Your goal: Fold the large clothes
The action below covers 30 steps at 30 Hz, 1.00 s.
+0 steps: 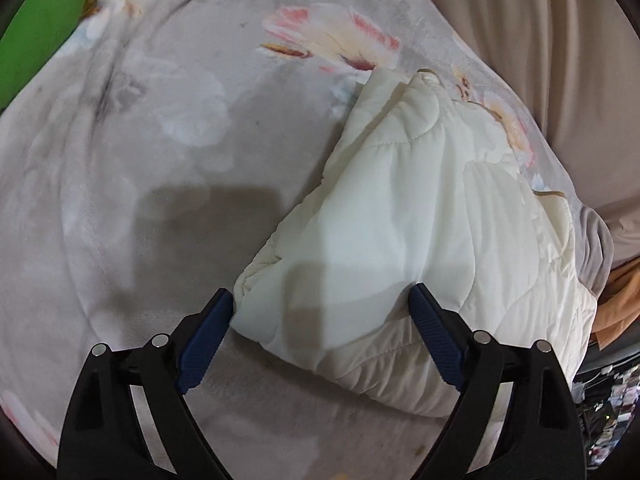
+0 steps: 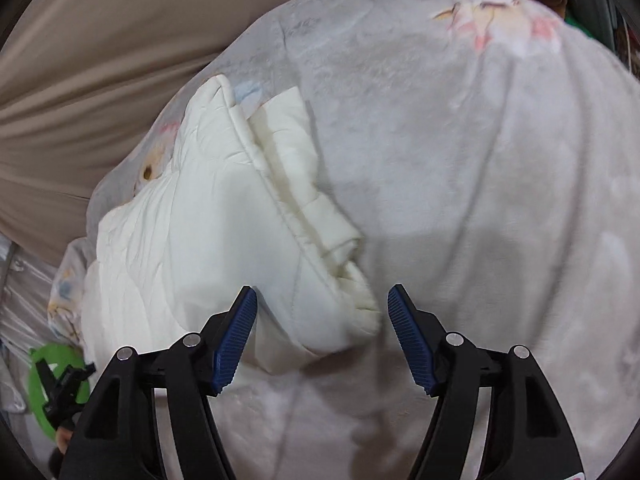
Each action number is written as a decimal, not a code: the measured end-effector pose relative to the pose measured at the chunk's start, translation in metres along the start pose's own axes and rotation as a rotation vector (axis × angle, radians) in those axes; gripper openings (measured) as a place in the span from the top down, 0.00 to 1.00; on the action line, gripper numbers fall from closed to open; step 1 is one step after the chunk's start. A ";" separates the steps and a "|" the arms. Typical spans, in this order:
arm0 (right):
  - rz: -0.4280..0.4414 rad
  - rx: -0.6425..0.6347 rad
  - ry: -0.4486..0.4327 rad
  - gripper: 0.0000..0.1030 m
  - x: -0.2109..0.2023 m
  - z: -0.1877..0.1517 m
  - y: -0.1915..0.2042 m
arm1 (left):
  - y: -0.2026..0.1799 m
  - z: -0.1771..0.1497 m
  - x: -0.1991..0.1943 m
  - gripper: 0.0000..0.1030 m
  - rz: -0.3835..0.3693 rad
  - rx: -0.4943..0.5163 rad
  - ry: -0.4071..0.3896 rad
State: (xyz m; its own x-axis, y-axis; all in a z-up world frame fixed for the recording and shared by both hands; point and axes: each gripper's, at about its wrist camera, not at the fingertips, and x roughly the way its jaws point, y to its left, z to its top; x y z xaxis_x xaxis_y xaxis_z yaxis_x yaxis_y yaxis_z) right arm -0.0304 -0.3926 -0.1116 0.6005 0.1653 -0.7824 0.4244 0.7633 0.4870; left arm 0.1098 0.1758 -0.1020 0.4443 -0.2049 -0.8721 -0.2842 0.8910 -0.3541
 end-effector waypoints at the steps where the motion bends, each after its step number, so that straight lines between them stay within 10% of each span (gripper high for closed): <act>1: 0.009 -0.009 0.007 0.36 0.006 0.003 0.007 | -0.001 0.002 0.001 0.24 0.000 -0.006 0.008; 3: -0.036 -0.065 0.017 0.70 0.010 0.007 0.021 | -0.003 0.004 -0.002 0.55 -0.003 0.006 0.029; 6: -0.043 -0.111 0.016 0.88 -0.002 0.010 0.032 | -0.003 0.001 -0.022 0.78 -0.012 0.037 0.022; 14: -0.058 -0.179 0.102 0.92 -0.069 -0.050 0.003 | 0.017 -0.066 -0.082 0.83 0.014 0.144 0.139; 21: -0.191 -0.172 0.213 0.71 -0.092 -0.107 -0.037 | 0.046 -0.126 -0.112 0.67 0.103 0.104 0.136; 24: -0.161 -0.193 0.086 0.63 -0.115 -0.084 -0.015 | 0.032 -0.102 -0.142 0.40 0.023 0.053 0.027; 26: -0.125 -0.215 -0.027 0.39 -0.126 -0.060 0.004 | 0.014 -0.078 -0.155 0.26 -0.010 0.074 -0.057; 30: -0.086 -0.205 -0.080 0.33 -0.101 -0.016 0.023 | -0.025 -0.033 -0.120 0.16 -0.079 0.104 -0.067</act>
State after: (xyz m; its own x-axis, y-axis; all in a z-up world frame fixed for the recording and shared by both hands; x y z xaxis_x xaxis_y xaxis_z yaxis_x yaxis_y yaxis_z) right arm -0.0921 -0.3815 -0.0278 0.6234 0.0499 -0.7803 0.3349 0.8848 0.3241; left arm 0.0355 0.1650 0.0007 0.5185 -0.2512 -0.8173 -0.1582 0.9112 -0.3804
